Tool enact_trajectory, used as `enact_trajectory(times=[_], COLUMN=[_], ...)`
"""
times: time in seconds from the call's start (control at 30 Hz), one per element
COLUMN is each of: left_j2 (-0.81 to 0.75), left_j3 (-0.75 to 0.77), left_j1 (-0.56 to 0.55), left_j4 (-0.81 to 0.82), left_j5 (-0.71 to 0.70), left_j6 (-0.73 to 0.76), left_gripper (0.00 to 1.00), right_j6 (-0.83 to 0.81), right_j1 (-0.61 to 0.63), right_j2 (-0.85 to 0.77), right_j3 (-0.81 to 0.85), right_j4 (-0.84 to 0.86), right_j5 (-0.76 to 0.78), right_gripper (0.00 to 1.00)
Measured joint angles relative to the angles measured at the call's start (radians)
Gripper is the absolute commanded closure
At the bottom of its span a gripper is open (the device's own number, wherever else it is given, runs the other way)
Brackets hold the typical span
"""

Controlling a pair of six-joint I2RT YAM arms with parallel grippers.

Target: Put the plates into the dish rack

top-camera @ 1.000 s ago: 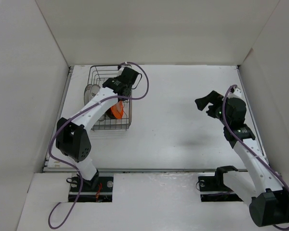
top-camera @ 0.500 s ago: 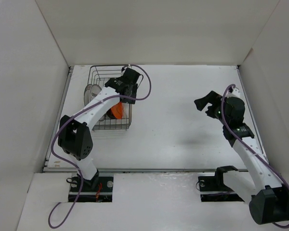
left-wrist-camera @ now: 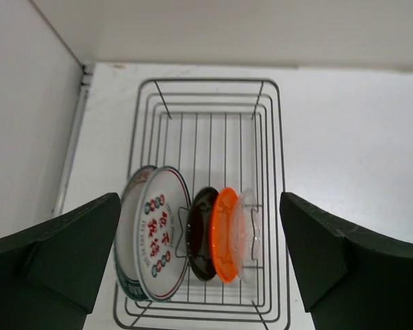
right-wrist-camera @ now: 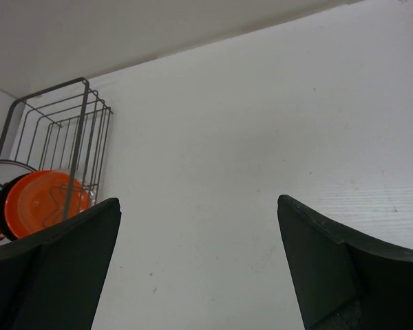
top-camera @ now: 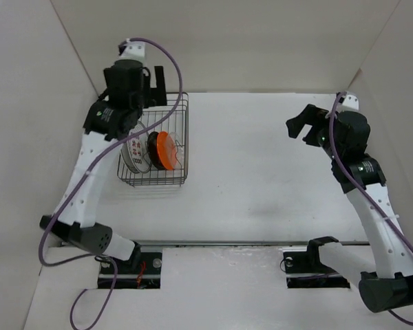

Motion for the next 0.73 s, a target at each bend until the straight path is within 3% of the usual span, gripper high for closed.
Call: enact_trajectory(times=[0.3,0.73], left_j2=[-0.340,-0.562], left_j3=[-0.158,-0.282], left_j1=[0.082,0.260], left_j4=[0.097,0.111], left_j5=[0.013,0.100], left_j6=[0.043,0.046], left_gripper=[0.00,0.00], right_j6=[-0.022,-0.050], right_j1=[0.034,0.040], right_j2=[-0.043,-0.183], right_j3=[0.173,0.259], right_j4=[-0.204,-0.308], right_j5=[0.111,0.165], right_gripper=[0.00,0.00])
